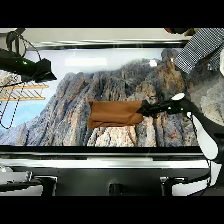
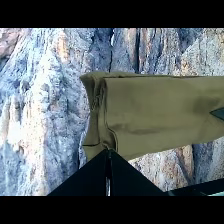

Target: Fold the clothes and pants, and hang the long-sleeved shirts on hangers.

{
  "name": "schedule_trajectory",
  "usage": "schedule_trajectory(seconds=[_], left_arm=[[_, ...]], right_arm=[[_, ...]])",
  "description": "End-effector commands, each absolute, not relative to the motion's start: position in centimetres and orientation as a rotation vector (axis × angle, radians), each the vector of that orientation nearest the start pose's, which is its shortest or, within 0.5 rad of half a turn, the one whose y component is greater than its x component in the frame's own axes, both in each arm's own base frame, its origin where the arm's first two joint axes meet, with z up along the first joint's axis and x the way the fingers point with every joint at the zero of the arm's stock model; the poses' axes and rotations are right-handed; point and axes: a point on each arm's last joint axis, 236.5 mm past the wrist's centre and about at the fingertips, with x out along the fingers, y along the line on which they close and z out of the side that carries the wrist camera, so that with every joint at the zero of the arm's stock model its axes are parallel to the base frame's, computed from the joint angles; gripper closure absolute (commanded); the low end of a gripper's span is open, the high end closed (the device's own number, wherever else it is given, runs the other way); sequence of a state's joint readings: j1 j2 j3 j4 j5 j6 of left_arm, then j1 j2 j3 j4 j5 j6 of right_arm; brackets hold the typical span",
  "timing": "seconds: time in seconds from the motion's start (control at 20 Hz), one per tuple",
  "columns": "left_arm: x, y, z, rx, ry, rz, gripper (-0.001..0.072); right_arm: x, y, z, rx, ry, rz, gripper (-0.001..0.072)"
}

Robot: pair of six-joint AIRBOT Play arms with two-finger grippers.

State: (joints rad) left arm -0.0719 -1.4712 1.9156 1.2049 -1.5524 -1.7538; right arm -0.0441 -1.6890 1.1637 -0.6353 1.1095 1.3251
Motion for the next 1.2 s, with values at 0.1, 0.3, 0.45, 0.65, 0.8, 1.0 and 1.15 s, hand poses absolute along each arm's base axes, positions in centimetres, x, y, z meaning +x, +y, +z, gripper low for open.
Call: schedule_trajectory(seconds=[0.1,0.3,0.45,0.65,0.8,1.0,1.15], left_arm=[[43.0,-11.6,18.6,-0.331,1.142,-0.287,0.0683],[43.0,-11.6,18.5,-0.33,1.144,-0.287,0.0683],[43.0,-11.6,18.5,-0.33,1.144,-0.287,0.0683],[42.9,-11.6,18.5,-0.33,1.145,-0.287,0.0683],[43.0,-11.6,18.5,-0.33,1.145,-0.287,0.0683],[43.0,-11.6,18.5,-0.33,1.145,-0.287,0.0683],[43.0,-11.6,18.5,-0.33,1.145,-0.287,0.0683]], right_arm=[[46.4,14.7,-0.2,0.821,1.318,0.414,0.0681],[50.3,12.2,5.4,0.834,1.195,0.333,0.0681],[52.6,8.7,8.7,0.882,1.092,0.281,0.0681],[54.5,2.8,12.1,0.928,0.964,0.202,0.0682],[55.0,-2.6,13.3,0.947,0.888,0.096,0.0682],[54.5,-10.8,13.3,0.986,0.81,-0.103,0.0682],[53.0,-17.4,13.3,1.006,0.747,-0.273,0.0682]])
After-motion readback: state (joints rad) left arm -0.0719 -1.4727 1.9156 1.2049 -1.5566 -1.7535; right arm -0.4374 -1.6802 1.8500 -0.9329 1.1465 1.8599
